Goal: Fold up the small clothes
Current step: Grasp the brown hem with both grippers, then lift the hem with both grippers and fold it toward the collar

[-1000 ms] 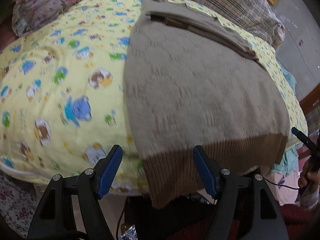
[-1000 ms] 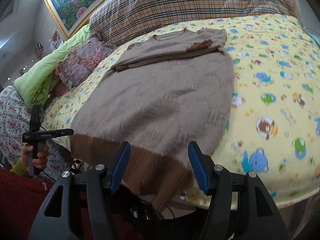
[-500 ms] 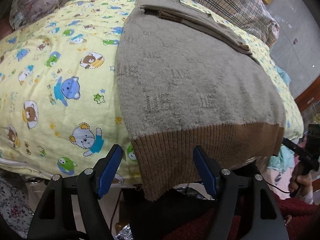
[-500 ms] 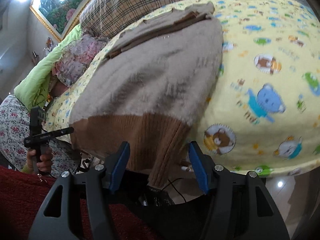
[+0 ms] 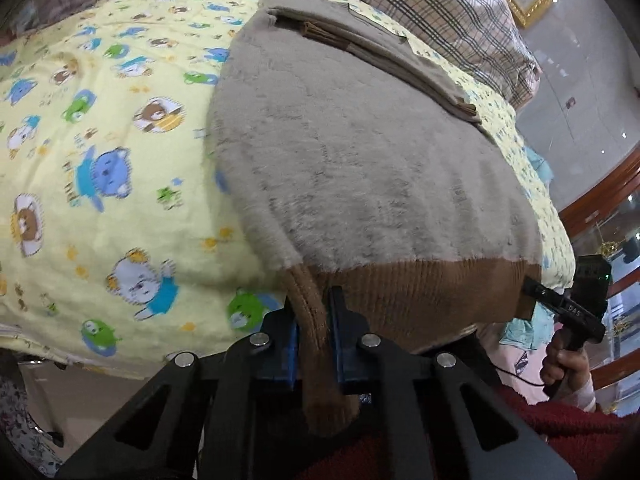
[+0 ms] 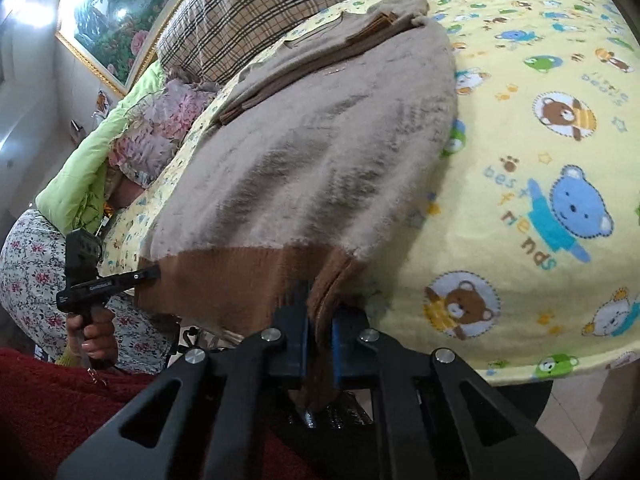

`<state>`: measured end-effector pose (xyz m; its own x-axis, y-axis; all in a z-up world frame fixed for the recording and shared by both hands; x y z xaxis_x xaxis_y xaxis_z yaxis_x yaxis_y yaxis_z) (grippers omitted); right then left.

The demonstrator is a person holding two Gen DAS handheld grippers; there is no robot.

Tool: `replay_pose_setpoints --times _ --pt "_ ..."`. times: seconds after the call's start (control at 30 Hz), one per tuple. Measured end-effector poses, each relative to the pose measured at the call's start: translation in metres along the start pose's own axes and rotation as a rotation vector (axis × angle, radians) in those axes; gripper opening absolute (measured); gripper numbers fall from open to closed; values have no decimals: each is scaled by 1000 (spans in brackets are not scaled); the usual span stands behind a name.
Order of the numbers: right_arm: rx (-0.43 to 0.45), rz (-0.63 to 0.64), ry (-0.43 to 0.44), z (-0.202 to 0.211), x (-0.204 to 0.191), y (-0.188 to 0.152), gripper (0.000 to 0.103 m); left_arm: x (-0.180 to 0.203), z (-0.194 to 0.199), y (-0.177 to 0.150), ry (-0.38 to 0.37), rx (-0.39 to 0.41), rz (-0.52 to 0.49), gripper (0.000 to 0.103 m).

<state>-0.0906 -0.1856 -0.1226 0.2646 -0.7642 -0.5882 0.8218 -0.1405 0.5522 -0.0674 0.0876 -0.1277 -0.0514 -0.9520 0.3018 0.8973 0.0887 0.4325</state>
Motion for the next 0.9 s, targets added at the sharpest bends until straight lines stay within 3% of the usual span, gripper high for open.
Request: replay_pose_setpoints --times 0.23,0.47,0.67,0.9 --pt "-16 -44 32 0 10 -2 10 -8 -9 -2 -46 -40 27 15" --pt "-31 -8 67 -1 5 -2 9 -9 0 0 -95 -17 43 6" --pt "105 -30 206 43 2 21 9 9 30 26 -171 90 35 6" --pt "303 6 354 68 -20 94 9 32 62 104 -211 274 20 5"
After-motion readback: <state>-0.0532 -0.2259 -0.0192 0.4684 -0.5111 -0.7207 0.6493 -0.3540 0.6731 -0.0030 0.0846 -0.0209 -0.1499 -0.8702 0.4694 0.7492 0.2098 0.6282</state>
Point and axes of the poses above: each gripper's, at about its wrist camera, not at the fingertips, and z roughly against the way its jaws point, x to its right, y to its top, the point moved 6 cm from there along -z, roughly the way its jaws point, and after that the axes turned 7 degrees about y, right-handed, at the moved point
